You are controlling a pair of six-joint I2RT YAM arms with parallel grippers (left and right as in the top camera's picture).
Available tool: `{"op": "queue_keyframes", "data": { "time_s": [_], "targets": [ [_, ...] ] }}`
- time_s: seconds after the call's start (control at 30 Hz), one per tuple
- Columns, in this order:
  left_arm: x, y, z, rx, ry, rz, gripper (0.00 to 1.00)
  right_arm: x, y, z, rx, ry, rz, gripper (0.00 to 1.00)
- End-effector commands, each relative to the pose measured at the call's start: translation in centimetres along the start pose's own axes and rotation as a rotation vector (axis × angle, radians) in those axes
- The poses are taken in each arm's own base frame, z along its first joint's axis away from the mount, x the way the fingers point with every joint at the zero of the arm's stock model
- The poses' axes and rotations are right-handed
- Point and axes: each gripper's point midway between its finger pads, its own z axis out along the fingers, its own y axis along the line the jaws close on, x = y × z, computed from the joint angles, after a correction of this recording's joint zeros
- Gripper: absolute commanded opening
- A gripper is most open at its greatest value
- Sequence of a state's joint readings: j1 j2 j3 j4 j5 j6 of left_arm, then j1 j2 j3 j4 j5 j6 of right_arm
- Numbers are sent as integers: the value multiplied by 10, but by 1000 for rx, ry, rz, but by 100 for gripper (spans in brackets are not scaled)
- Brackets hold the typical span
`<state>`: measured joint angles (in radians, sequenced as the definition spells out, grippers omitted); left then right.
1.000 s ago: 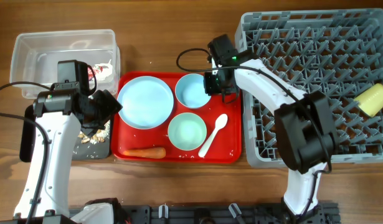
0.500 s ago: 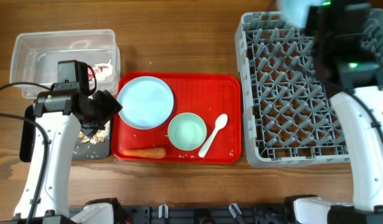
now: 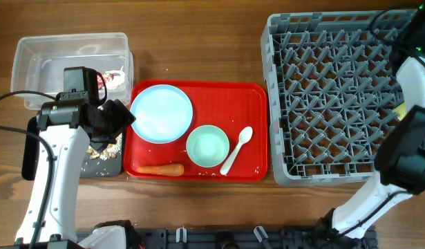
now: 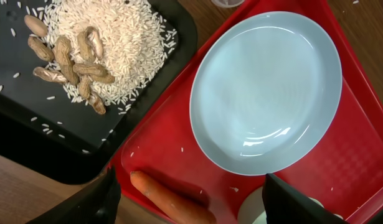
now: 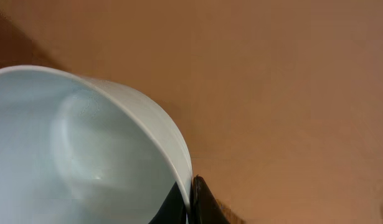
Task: Sort waste into correct bins and load items into the dishwasher rack
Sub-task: 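Grasp the light-blue bowl with the right gripper and place it in the rack, then grasp the pale green cup with the right gripper and place it in the rack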
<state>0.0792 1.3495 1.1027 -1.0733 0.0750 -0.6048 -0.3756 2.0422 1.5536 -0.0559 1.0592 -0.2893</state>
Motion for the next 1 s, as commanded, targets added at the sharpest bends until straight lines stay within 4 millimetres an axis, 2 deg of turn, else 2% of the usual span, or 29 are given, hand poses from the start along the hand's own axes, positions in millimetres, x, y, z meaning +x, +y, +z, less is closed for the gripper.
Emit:
{"op": "queue_keyframes", "data": {
  "time_s": [0.0, 0.1, 0.27, 0.3, 0.33, 0.4, 0.43, 0.5, 0.53, 0.57, 0.6, 0.63, 0.7, 0.73, 0.77, 0.8, 0.83, 0.9, 0.97],
  "targets": [
    [-5, 0, -5, 6, -31, -12, 75, 16, 45, -12, -87, 10, -38, 4],
    [-5, 0, -5, 6, -30, -11, 75, 35, 83, -36, -245, 52, -61, 4],
    [-5, 0, -5, 6, -30, -12, 75, 63, 97, -63, -287, 133, -119, 18],
    [-5, 0, -5, 6, -30, -12, 75, 71, 98, -68, -290, 157, -134, 23],
    [-5, 0, -5, 6, -30, -11, 75, 77, 97, -71, -291, 179, -142, 38],
    [-5, 0, -5, 6, -30, -11, 76, 83, 98, -81, -351, 215, -137, 60],
    [-5, 0, -5, 6, -30, -11, 76, 81, 98, -86, -399, 223, -131, 64],
    [-5, 0, -5, 6, -30, -11, 76, 68, 92, -105, -514, 218, -93, 70],
    [-5, 0, -5, 6, -30, -11, 76, 51, 78, -119, -571, 186, -53, 76],
    [-5, 0, -5, 6, -30, -11, 77, 36, 69, -136, -648, 141, -64, 78],
    [-5, 0, -5, 6, -30, -11, 80, 15, 61, -186, -898, 40, -117, 80],
    [-5, 0, -5, 6, -30, -11, 82, 10, 57, -219, -1045, 8, -117, 80],
    [-5, 0, -5, 6, -30, -11, 90, 15, 48, -301, -1410, -9, -129, 80],
    [-5, 0, -5, 6, -30, -11, 95, 27, 44, -342, -1561, 24, -159, 79],
    [-5, 0, -5, 6, -30, -11, 95, 43, 45, -369, -1632, 60, -222, 79],
    [-5, 0, -5, 6, -30, -11, 97, 71, 48, -402, -1686, 106, -342, 79],
    [-5, 0, -5, 6, -30, -11, 100, 91, 52, -425, -1716, 121, -428, 80],
    [-5, 0, -5, 6, -31, -11, 100, 125, 63, -457, -1754, 151, -552, 82],
    [-5, 0, -5, 6, -30, -12, 100, 175, 78, -485, -1765, 235, -689, 82]
  ]
}}
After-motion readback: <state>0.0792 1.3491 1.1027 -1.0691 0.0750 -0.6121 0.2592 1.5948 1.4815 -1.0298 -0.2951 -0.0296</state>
